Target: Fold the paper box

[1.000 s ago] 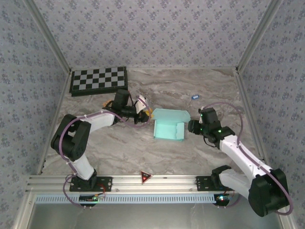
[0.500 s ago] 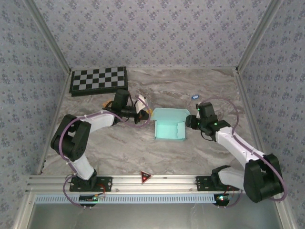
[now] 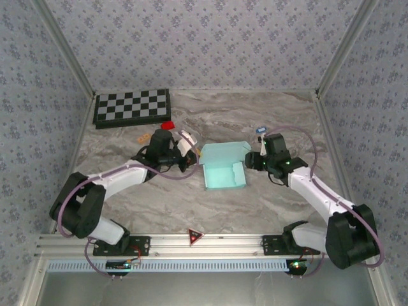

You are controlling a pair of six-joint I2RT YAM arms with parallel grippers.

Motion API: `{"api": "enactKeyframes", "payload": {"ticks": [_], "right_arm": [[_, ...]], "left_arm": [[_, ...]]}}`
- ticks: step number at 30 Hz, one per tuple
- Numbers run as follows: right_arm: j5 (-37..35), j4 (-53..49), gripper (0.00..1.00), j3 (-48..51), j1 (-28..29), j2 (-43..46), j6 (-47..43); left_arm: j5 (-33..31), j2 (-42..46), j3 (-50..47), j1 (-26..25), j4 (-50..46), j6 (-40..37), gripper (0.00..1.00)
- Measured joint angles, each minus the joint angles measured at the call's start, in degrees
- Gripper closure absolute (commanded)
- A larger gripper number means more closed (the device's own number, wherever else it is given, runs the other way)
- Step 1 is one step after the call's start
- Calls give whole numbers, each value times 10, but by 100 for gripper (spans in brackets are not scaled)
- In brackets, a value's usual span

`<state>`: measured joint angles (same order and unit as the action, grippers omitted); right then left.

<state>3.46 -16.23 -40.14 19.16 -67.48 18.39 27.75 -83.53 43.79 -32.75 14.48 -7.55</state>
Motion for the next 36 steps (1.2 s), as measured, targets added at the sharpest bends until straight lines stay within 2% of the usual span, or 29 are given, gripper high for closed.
{"api": "enactKeyframes", "payload": {"ticks": [7,12,22,36], "right_arm": [[43,53,47,57,0,9,2],[70,105,50,71,0,-5,2],[92,166,57,49,1,-96,-33],[68,210,63,27,31,-175,-59]], "left_arm": [[-82,37,-30,-14,-7,101,100],[-108,47,-41,-31,-8,142,100],[-115,48,-46,-37,-6,158,100],[-124,48,-46,-38,-6,158,100]]}}
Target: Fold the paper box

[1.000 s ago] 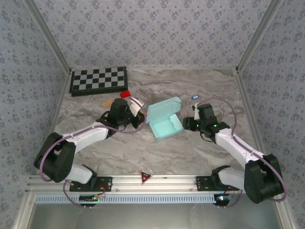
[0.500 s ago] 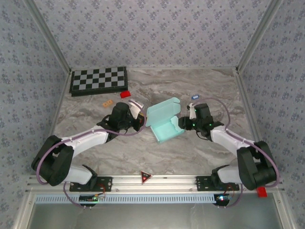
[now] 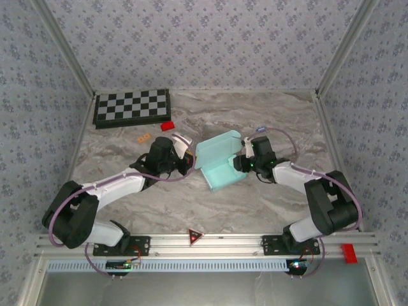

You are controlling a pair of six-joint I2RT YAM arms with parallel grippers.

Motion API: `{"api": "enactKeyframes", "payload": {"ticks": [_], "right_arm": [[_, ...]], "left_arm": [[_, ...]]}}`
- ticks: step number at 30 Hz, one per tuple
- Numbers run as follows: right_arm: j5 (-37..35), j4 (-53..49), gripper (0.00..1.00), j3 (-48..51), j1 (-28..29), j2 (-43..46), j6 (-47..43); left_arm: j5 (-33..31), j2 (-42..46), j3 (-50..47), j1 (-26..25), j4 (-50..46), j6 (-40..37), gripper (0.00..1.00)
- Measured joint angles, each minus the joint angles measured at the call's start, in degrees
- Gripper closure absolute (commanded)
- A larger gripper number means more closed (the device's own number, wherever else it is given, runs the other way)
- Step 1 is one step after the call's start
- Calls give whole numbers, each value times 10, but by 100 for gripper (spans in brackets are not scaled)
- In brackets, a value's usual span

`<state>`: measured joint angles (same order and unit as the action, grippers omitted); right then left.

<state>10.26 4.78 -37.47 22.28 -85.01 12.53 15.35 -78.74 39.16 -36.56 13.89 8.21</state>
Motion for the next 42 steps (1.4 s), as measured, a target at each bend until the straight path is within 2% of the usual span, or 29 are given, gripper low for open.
{"api": "enactKeyframes", "payload": {"ticks": [16,34,42], "right_arm": [[-50,15,71,-22,17,-44,-4],[-87,22,71,-36,37,-65,-51],[-99,21,76,-48,44,-77,-71]], "left_arm": [[-4,6,0,0,-4,-2,100],[-4,6,0,7,-5,-4,100],[-2,6,0,10,-7,-5,100]]}}
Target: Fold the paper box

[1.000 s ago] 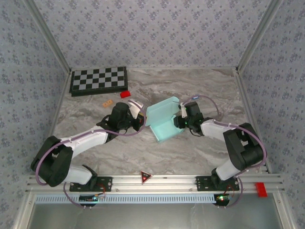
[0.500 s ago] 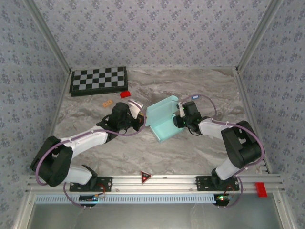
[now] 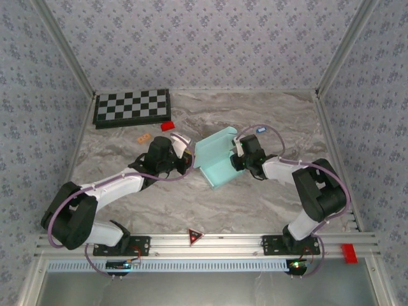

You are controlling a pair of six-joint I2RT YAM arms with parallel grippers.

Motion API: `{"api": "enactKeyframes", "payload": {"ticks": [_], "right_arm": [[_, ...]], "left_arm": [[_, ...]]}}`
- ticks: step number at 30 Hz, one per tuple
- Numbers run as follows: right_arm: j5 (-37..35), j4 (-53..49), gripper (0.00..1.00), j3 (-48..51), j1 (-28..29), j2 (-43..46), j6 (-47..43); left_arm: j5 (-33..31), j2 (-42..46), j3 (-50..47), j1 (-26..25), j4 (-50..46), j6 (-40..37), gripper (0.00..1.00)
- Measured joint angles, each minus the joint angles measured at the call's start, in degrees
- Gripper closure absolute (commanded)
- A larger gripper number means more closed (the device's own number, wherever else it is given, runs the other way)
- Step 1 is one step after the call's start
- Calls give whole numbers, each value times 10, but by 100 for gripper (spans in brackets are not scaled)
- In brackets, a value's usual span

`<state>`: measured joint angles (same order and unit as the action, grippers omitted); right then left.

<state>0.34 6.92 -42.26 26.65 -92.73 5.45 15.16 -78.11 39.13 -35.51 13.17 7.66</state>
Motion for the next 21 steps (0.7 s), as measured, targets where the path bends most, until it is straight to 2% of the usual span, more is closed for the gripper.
{"api": "enactKeyframes", "payload": {"ticks": [21], "right_arm": [[-64,-7,74,-18,31,-19,-19]], "left_arm": [[3,0,0,10,-6,-5,100]]}}
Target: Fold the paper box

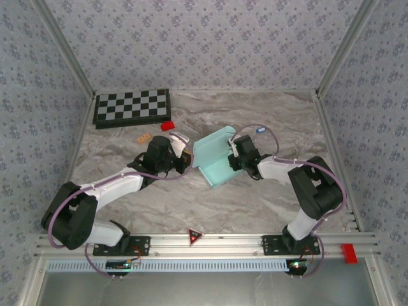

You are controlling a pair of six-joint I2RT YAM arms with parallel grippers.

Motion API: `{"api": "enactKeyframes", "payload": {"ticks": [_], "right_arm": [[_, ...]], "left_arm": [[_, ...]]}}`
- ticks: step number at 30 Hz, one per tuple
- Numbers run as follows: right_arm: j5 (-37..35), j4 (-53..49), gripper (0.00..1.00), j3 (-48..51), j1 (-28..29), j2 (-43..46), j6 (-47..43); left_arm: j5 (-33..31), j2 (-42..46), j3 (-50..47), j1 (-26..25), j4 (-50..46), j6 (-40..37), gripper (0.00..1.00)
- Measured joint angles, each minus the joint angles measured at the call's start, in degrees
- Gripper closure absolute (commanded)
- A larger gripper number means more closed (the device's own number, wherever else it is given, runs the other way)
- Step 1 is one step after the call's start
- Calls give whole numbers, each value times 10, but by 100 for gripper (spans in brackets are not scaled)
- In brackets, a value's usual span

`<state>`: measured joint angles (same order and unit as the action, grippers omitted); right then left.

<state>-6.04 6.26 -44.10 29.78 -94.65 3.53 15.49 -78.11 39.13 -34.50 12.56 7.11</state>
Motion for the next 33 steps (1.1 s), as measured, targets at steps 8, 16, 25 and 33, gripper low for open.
{"api": "enactKeyframes", "payload": {"ticks": [8,16,25,33], "right_arm": [[-18,-17,75,-15,5,-8,0],[-33,-32,75,-28,12,-15,0],[-37,-45,78,-50,25,-31,-4],[-62,-53,78,-72,42,-51,-14]], "left_arm": [[2,0,0,0,-2,-2,100],[3,0,-1,4,-1,-7,100],[9,12,-7,19,-10,-28,100],[12,16,-7,28,-14,-37,100]]}}
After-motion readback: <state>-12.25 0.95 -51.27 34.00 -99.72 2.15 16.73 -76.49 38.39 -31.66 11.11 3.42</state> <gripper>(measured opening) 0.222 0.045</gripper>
